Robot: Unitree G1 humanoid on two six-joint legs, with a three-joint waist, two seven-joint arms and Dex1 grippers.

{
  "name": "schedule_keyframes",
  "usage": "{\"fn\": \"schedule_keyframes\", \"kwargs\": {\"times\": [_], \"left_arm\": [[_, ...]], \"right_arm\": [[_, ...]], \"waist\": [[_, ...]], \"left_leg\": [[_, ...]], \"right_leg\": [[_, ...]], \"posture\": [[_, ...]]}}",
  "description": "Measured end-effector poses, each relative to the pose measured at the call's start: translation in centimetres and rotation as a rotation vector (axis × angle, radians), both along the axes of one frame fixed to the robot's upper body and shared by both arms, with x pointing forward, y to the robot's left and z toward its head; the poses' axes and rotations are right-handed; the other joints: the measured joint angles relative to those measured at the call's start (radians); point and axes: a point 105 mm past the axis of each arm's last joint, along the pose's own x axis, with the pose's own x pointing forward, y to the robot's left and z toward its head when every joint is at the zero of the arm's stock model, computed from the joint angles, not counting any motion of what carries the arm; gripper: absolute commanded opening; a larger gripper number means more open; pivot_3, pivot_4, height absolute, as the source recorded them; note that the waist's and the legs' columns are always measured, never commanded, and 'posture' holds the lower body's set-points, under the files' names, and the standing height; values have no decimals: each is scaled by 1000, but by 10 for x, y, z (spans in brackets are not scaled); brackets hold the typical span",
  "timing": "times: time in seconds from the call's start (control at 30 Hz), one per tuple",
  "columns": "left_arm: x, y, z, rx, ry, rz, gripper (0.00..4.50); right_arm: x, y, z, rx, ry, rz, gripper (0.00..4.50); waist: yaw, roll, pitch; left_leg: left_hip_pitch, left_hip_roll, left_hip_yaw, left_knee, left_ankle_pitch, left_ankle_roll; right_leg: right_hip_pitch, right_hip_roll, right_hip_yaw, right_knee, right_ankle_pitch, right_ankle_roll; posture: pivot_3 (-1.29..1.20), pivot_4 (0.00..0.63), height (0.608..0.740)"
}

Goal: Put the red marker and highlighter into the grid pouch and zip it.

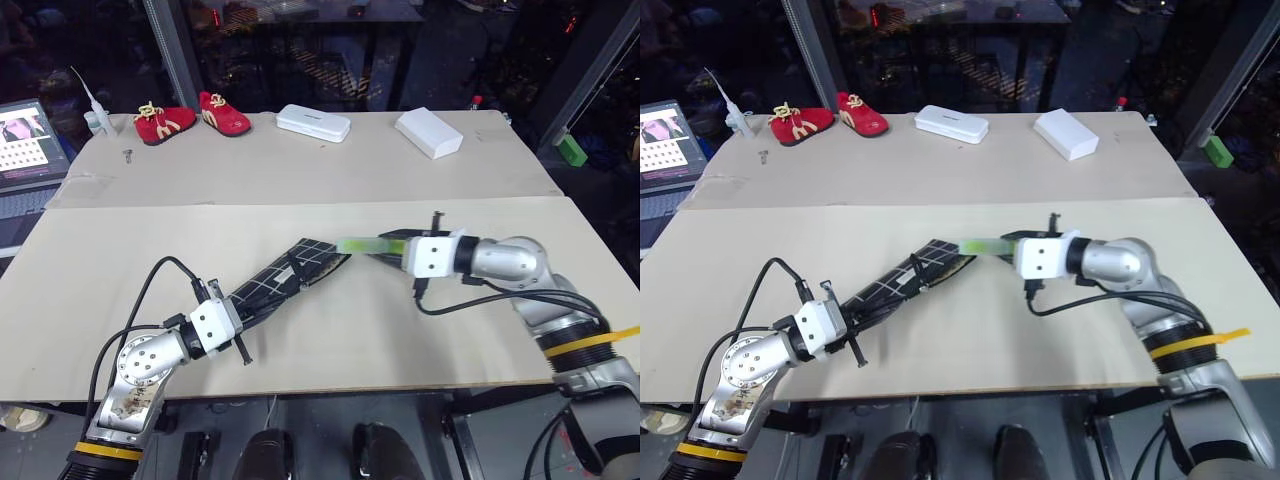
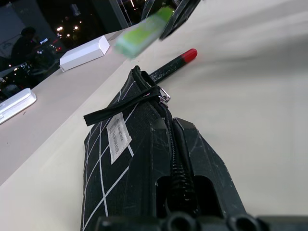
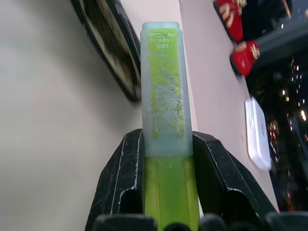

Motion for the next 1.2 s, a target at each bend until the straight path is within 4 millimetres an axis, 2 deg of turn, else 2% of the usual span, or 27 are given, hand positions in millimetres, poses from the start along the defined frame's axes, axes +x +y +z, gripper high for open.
{"fn": "schedule_keyframes", "kwargs": {"times": [0.17, 0.3, 0.57, 0.83, 0.97, 1.07, 1.2], "left_arm": [[3, -1, 4, 3, -12, -8, 0], [3, -2, 5, 5, -13, -12, 0], [3, -3, 3, 7, -7, -22, 0], [4, -3, -3, 13, 19, -24, 0], [4, -3, -3, 15, 20, -27, 0], [4, -3, -3, 17, 19, -31, 0], [5, -4, -2, 19, 16, -38, 0]], "right_arm": [[-8, 6, -22, 2, 71, 20, 1026], [-4, 11, -26, -1, 65, -1, 1026], [5, 13, -26, -11, 45, -34, 1026], [5, 26, -27, -37, 59, 5, 1026], [9, 33, -18, -48, 31, 24, 1026], [10, 43, -20, -66, 24, 42, 1026], [7, 76, -36, -98, 23, 118, 1026]], "waist": [[-10, 0, 0], [-7, 0, 0], [-6, 0, 0], [-7, 0, 0], [-8, 0, 0], [-9, 0, 0], [-11, 0, 0]], "left_leg": [[3, 0, 0, 0, 0, 0], [5, 0, 0, 0, 0, 0], [5, 0, 0, 0, 0, 0], [5, 0, 0, 0, 0, 0], [5, 0, 0, 0, 0, 0], [5, 0, 0, 0, 0, 0], [5, 0, 1, 0, 0, 0]], "right_leg": [[0, 1, 2, 2, 0, -1], [3, 0, 2, 2, 0, -1], [3, 0, 1, 2, 0, -1], [3, 0, 2, 2, 0, -1], [3, 0, 2, 2, 0, -1], [3, 0, 1, 2, 0, -1], [2, 1, 1, 3, 0, -1]], "posture": [[0, 150, 740], [0, 150, 740], [0, 150, 740], [0, 150, 740], [0, 150, 740], [0, 150, 740], [0, 150, 740]]}}
